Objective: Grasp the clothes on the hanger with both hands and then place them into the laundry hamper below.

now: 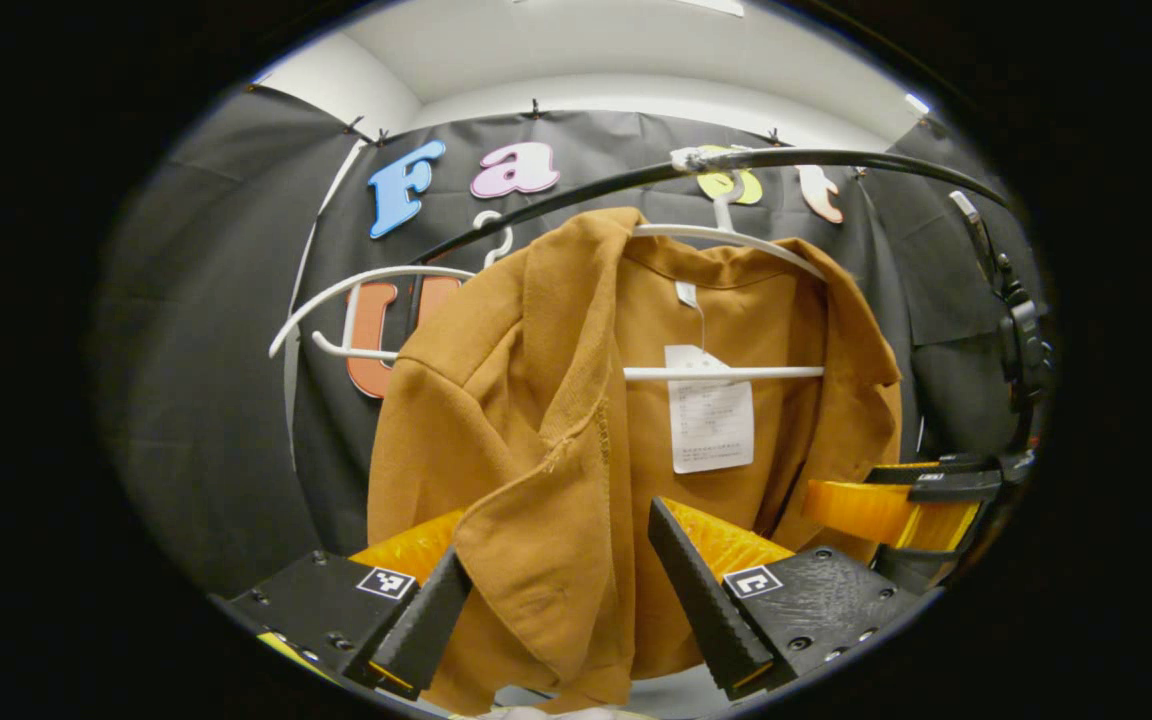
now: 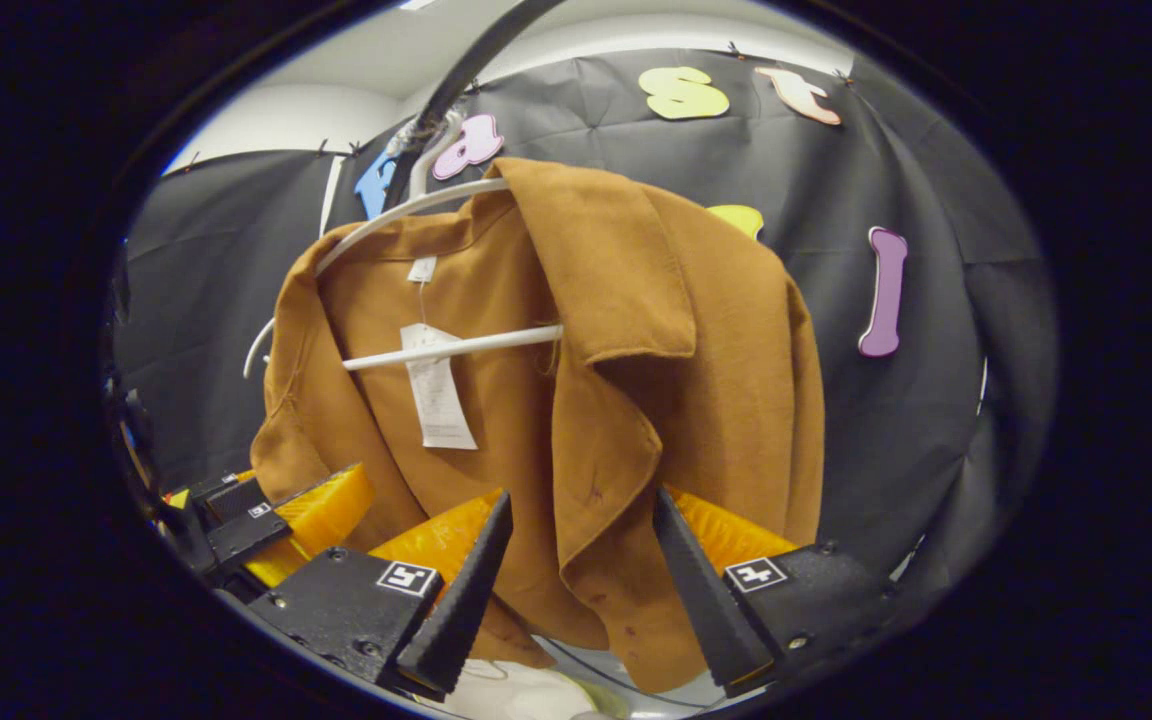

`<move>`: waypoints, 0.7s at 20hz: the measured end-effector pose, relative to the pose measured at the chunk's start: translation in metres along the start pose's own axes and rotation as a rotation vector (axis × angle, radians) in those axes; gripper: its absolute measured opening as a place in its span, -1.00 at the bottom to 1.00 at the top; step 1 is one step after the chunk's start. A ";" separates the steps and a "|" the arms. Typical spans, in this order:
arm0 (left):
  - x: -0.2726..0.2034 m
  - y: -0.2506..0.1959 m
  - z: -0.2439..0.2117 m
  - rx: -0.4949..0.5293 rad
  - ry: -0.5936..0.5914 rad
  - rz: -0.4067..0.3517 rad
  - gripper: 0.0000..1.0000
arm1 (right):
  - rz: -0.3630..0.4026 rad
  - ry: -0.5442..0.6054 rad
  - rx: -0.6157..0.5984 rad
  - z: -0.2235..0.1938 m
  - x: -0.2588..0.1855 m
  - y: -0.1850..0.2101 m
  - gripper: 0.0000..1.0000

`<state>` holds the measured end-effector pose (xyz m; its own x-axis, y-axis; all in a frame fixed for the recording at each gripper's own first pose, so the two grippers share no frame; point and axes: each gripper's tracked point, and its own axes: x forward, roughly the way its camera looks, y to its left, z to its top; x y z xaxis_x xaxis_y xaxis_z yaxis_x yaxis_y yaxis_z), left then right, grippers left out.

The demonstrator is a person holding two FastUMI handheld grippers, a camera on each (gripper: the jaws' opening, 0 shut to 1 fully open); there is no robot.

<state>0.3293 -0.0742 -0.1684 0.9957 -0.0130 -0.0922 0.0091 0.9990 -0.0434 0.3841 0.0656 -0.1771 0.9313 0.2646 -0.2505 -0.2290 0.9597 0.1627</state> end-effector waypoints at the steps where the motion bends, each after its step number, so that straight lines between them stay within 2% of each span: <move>1: 0.004 0.000 0.000 -0.005 0.001 0.010 1.00 | 0.003 -0.001 0.012 0.000 0.006 0.001 0.78; 3: 0.007 -0.005 0.000 -0.024 0.001 0.019 1.00 | 0.018 0.011 0.034 -0.002 0.015 0.002 0.67; 4: 0.008 -0.006 0.001 -0.025 -0.002 0.025 1.00 | 0.027 0.016 0.040 -0.004 0.019 0.004 0.48; 5: 0.009 -0.005 0.000 -0.023 0.001 0.034 1.00 | 0.038 0.016 0.043 -0.005 0.018 0.006 0.43; 6: 0.010 -0.007 0.000 -0.027 0.001 0.034 0.84 | 0.053 0.021 0.043 -0.006 0.022 0.010 0.17; 7: 0.009 -0.009 -0.002 -0.029 0.007 0.033 0.68 | 0.063 0.022 0.040 -0.006 0.023 0.012 0.08; 8: 0.009 -0.011 -0.002 -0.034 0.009 0.028 0.61 | 0.067 0.022 0.038 -0.006 0.023 0.011 -0.13; 9: 0.009 -0.011 -0.001 -0.034 0.011 0.025 0.53 | 0.070 0.022 0.036 -0.005 0.023 0.010 -0.17; 10: 0.011 -0.013 -0.002 -0.040 0.010 0.017 0.11 | 0.067 0.020 0.034 -0.004 0.023 0.007 -0.53; 11: 0.011 -0.013 -0.002 -0.044 0.013 0.017 0.24 | 0.065 0.022 0.030 -0.003 0.024 0.004 -0.61; 13: 0.009 -0.004 -0.002 -0.043 0.003 0.057 -0.27 | 0.060 0.026 0.026 -0.003 0.024 -0.001 -0.88; 14: 0.009 -0.002 -0.003 -0.044 0.004 0.069 -0.53 | 0.068 0.027 0.031 -0.003 0.025 -0.002 -0.90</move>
<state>0.3376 -0.0768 -0.1718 0.9934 0.0555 -0.1002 -0.0637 0.9947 -0.0804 0.4064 0.0709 -0.1866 0.9058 0.3317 -0.2636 -0.2819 0.9363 0.2094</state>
